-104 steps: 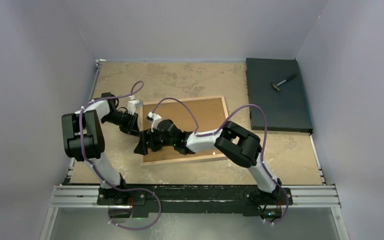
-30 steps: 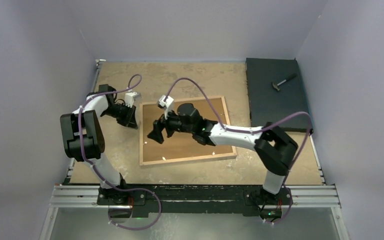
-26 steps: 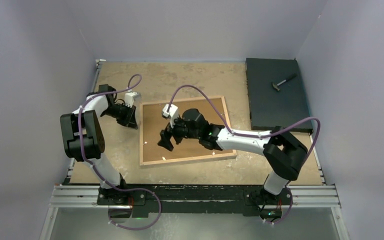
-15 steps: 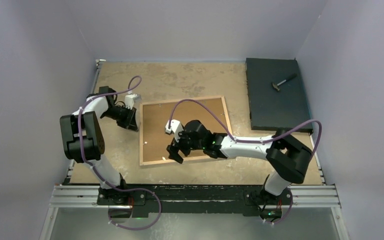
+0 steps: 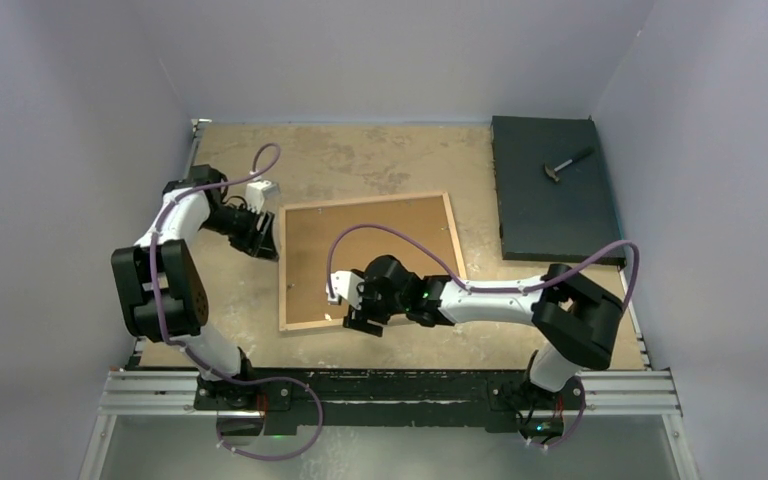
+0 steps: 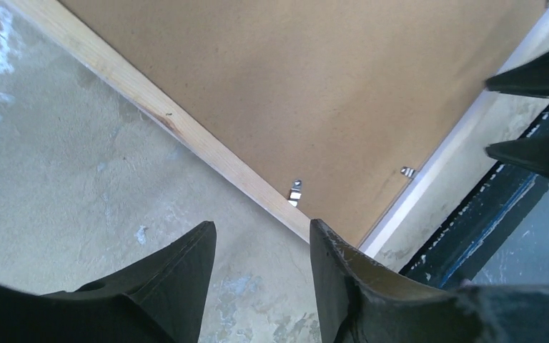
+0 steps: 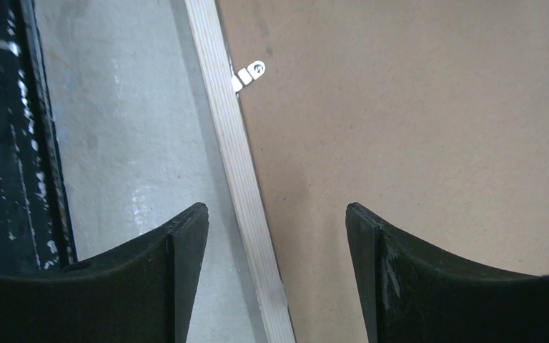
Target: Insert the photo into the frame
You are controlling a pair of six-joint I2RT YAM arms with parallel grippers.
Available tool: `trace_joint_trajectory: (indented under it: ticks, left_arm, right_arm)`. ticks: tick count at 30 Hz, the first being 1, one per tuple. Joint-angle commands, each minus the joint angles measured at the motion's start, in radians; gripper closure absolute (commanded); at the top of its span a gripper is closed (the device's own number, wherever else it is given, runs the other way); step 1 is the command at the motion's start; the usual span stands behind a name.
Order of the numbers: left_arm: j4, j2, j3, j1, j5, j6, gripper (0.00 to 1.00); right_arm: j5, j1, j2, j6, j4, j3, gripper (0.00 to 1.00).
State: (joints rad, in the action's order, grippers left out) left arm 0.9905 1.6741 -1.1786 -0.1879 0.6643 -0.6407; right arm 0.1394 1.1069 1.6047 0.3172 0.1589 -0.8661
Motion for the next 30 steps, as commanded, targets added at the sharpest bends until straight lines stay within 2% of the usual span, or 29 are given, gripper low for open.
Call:
trace_joint_trajectory:
  ticks: [1,6,11,15,19,21,26,28,30]
  left_arm:
    - [0.088,-0.085,-0.072,-0.019,0.089,-0.063,0.49]
    - [0.107,-0.121,-0.087,-0.053,0.154,-0.062,0.45]
    - [0.12,-0.145,-0.117,-0.092,0.211,-0.048,0.45]
    - [0.145,-0.143,-0.201,-0.165,0.303,-0.041,0.44]
    - [0.2,-0.127,-0.271,-0.188,0.347,-0.062,0.44]
    - [0.199,-0.139,-0.262,-0.188,0.355,-0.063,0.44]
    - [0.162,-0.217,-0.191,-0.188,0.346,-0.098,0.43]
    - [0.177,-0.257,-0.149,-0.188,0.347,-0.177,0.42]
    - [0.203,-0.311,-0.092,-0.188,0.335,-0.313,0.41]
  right_arm:
    - [-0.021,0.006,0.026,0.063,-0.029,-0.015,0.27]
    - [-0.051,0.012,0.033,0.065,0.016,0.006,0.29]
    - [-0.124,0.034,0.078,0.08,0.016,-0.01,0.36]
    - [-0.165,0.061,0.114,0.089,0.004,-0.015,0.4]
    - [-0.18,0.072,0.13,0.081,0.023,-0.007,0.45]
    - [-0.189,0.074,0.138,0.063,0.039,-0.011,0.53]
    - [-0.206,0.076,0.16,0.041,0.049,-0.053,0.91]
    - [-0.207,0.076,0.159,0.036,0.048,-0.082,0.99]
    - [-0.155,0.076,0.148,0.014,0.038,-0.111,1.0]
